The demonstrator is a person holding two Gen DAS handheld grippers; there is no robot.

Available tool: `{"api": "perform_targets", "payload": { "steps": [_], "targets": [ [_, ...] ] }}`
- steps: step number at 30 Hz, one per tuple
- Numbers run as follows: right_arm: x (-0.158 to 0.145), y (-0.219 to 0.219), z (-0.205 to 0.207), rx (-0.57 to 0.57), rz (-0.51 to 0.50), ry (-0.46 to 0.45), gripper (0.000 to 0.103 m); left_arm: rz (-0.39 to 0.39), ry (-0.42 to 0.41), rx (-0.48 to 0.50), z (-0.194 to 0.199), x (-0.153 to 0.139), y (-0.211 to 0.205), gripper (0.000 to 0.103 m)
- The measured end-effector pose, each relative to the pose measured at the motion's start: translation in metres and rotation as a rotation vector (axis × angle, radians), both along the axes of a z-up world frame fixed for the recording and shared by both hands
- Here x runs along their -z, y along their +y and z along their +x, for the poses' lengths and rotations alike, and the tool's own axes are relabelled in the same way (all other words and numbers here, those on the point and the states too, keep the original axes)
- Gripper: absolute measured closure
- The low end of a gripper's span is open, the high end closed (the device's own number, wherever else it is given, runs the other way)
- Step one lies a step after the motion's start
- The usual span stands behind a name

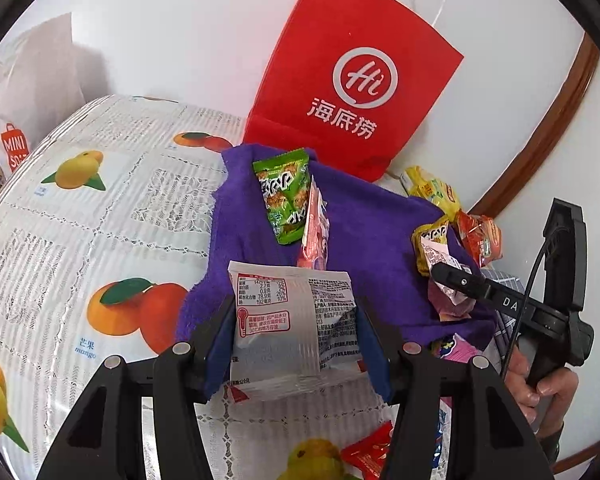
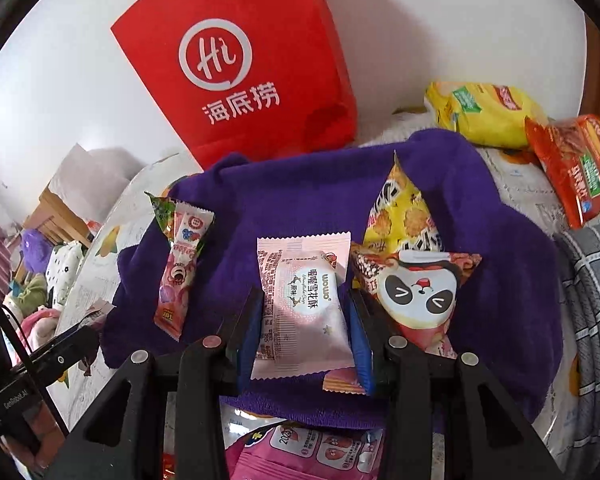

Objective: Organize snacks
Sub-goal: 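Open the right tool over the towel to drop the pink packet while the left tool drops the white packet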

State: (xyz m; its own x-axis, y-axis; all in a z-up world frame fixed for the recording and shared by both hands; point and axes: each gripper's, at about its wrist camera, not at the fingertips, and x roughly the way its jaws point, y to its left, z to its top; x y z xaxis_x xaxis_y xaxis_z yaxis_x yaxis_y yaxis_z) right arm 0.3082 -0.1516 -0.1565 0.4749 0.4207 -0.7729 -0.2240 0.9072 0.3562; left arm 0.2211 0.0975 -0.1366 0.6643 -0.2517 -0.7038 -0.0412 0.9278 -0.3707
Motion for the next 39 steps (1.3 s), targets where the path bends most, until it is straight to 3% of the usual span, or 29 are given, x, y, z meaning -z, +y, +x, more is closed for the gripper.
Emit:
{"api": "perform_targets", "payload": {
  "steps": [6, 11, 16, 21, 31, 39],
  "targets": [
    [-0.002, -0.005, 0.000, -0.009, 0.038, 0.018, 0.057, 0.007, -0.011, 0.006, -0.001, -0.001, -0.003, 0.048],
    [-0.021, -0.016, -0.011, -0.011, 0.136, -0.046, 0.057, 0.016, -0.021, 0.022, -0.001, -0.002, -0.007, 0.048],
    [-0.037, -0.027, -0.022, 0.006, 0.146, -0.136, 0.057, 0.032, -0.029, 0.026, 0.000, -0.001, -0.010, 0.048],
    [-0.037, -0.037, -0.019, 0.033, 0.176, -0.134, 0.057, 0.048, -0.033, 0.047, 0.003, -0.001, -0.016, 0.048],
    [-0.037, -0.040, -0.021, 0.059, 0.115, -0.147, 0.057, 0.135, -0.044, 0.083, 0.032, -0.021, -0.051, 0.048],
    [-0.036, -0.035, -0.023, 0.050, 0.094, -0.148, 0.057, 0.188, -0.008, 0.088, 0.061, 0.001, -0.073, 0.047]
  ]
}}
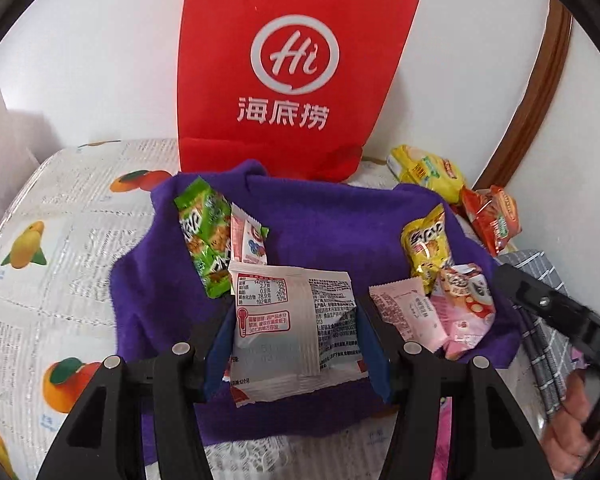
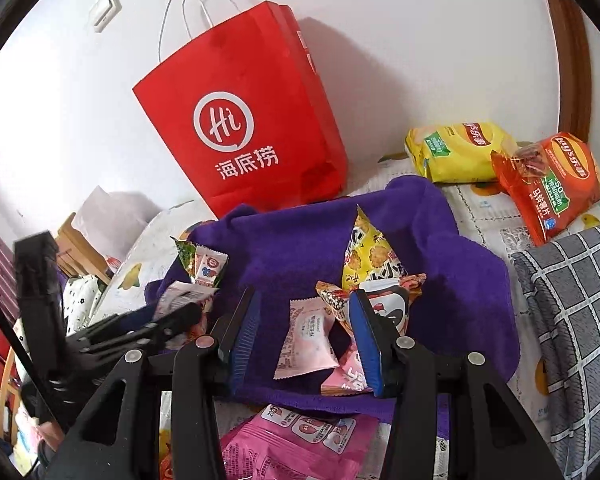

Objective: Organize snacks
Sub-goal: 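Open the right tool over the towel to drop the pink packet while the left tool drops the white packet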

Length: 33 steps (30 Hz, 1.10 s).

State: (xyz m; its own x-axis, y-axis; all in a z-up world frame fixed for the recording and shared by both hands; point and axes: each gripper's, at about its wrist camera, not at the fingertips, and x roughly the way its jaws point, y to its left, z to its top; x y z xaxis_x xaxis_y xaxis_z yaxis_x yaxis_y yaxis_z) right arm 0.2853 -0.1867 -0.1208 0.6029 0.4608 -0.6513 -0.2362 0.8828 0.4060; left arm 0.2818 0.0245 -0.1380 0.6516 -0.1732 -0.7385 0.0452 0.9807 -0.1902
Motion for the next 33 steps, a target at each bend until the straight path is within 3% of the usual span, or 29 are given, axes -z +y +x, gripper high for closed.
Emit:
{"api": "perform_targets", "payload": {
  "steps": [3, 9, 19, 28, 33],
  "targets": [
    [-0.001, 0.001, -0.001, 0.003, -0.014, -0.006, 0.057, 0.005, 0.015, -0.004, 0.004, 0.010, 0.000, 0.047],
    [-0.002, 0.004, -0.002, 0.001, -0.030, -0.019, 0.057, -0.073, 0.015, -0.001, 0.009, 0.014, 0.010, 0.045],
    [-0.001, 0.006, -0.005, -0.007, -0.051, -0.012, 0.057, -0.067, -0.030, -0.001, -0.008, 0.007, 0.013, 0.037],
    [0.016, 0.003, -0.034, -0.042, 0.030, 0.102, 0.046, -0.097, -0.029, 0.007, -0.024, 0.004, 0.023, 0.037],
    [0.013, 0.032, -0.047, -0.071, -0.128, 0.121, 0.038, -0.127, -0.029, 0.008, -0.028, 0.001, 0.025, 0.037]
  ]
}}
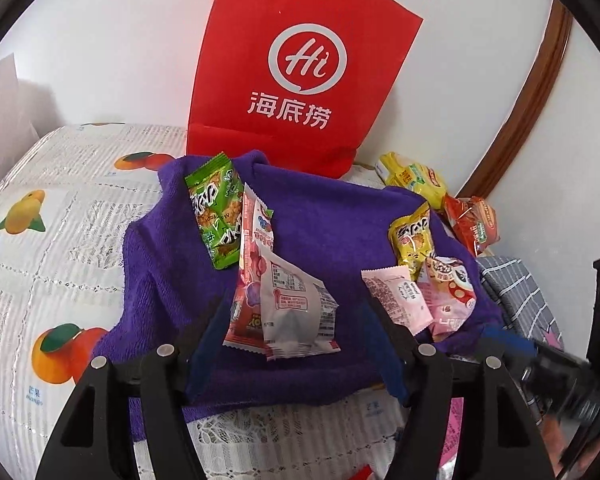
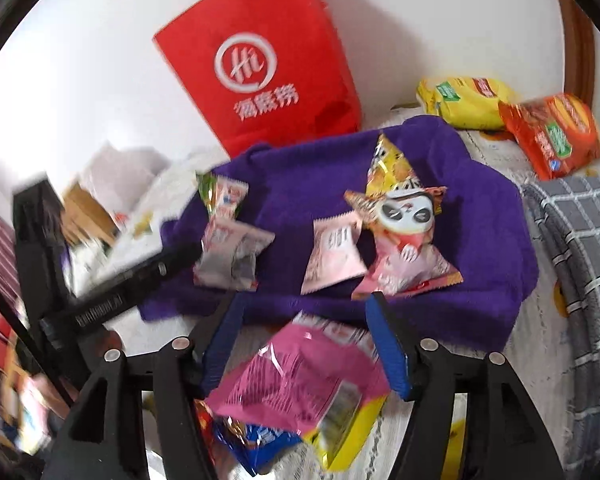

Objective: Organize snacks
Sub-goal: 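Open the right tool over the towel to drop the pink packet while the left tool drops the white packet, then grasp the pink-and-yellow chip bag with the right tool while the left tool moves toward the red packet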

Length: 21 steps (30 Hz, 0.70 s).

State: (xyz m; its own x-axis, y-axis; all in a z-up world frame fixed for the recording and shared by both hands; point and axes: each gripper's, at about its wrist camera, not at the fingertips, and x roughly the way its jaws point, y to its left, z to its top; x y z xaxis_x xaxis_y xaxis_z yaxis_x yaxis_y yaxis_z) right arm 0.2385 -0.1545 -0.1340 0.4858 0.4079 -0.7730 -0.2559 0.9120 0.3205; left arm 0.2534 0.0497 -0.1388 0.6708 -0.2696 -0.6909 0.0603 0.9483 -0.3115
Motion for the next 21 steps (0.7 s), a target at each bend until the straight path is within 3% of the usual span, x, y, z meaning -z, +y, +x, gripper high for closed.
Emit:
{"api": "perform_targets", "payload": {
  "steps": [4, 13, 15, 21],
  "targets": [
    [0.013, 0.022, -0.005, 0.001, -0.182, 0.052, 0.038, -0.014, 0.003, -0.002, -0.002, -0.002, 0.002, 0.037],
    [0.029, 0.016, -0.033, 0.028, -0.295, 0.034, 0.033, -0.041, 0.012, 0.002, -0.004, -0.003, 0.005, 0.037],
    [0.032, 0.006, -0.038, 0.041, -0.280, 0.037, 0.027, -0.050, 0.015, 0.006, -0.005, -0.004, 0.006, 0.037],
    [0.038, -0.020, -0.054, 0.091, -0.139, 0.017, 0.027, -0.057, 0.006, 0.019, -0.010, -0.009, 0.003, 0.037]
  ]
}}
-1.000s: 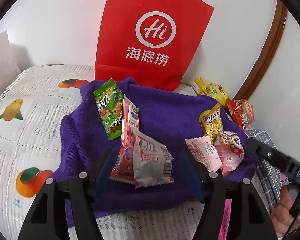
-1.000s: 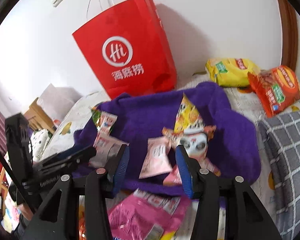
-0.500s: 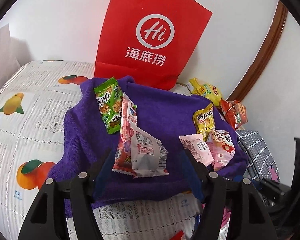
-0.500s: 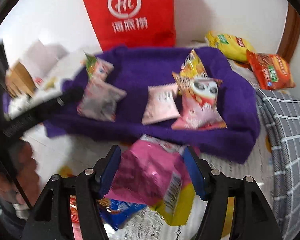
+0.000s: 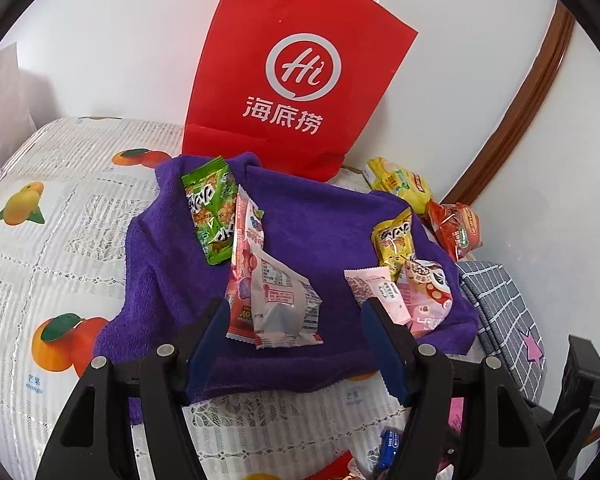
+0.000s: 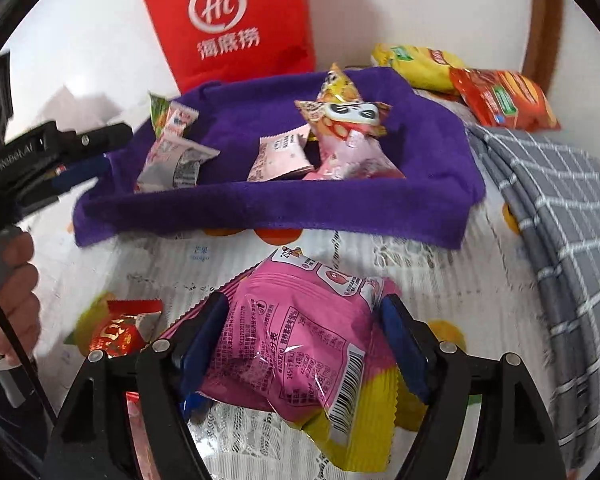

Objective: Organize snacks
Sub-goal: 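Grasp the pink-and-yellow chip bag with the right tool while the left tool moves toward the red packet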

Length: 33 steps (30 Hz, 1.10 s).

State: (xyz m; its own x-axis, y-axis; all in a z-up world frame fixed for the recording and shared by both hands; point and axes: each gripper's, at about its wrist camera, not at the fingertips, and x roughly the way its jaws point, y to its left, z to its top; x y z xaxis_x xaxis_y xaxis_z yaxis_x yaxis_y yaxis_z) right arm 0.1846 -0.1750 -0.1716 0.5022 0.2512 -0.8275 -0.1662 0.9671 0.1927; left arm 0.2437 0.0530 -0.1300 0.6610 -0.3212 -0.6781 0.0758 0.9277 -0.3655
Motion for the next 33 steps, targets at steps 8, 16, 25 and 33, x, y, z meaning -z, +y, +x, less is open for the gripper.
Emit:
{"api": "perform_targets", "payload": {
  "steps": [8, 16, 25, 33],
  "targets": [
    [-0.006, -0.014, -0.028, 0.033, -0.006, -0.098, 0.035, 0.017, 0.007, 0.025, -0.006, 0.003, -0.006, 0.037],
    [0.002, -0.033, -0.038, 0.093, 0.065, -0.129, 0.035, 0.042, 0.025, 0.075, -0.016, 0.011, -0.015, 0.037],
    [0.008, -0.037, -0.034, 0.108, 0.094, -0.086, 0.031, 0.067, 0.031, 0.102, -0.031, 0.019, -0.017, 0.037],
    [0.012, -0.040, -0.032, 0.119, 0.122, -0.066, 0.030, 0.058, 0.016, 0.093, -0.035, 0.017, -0.015, 0.037]
  ]
}}
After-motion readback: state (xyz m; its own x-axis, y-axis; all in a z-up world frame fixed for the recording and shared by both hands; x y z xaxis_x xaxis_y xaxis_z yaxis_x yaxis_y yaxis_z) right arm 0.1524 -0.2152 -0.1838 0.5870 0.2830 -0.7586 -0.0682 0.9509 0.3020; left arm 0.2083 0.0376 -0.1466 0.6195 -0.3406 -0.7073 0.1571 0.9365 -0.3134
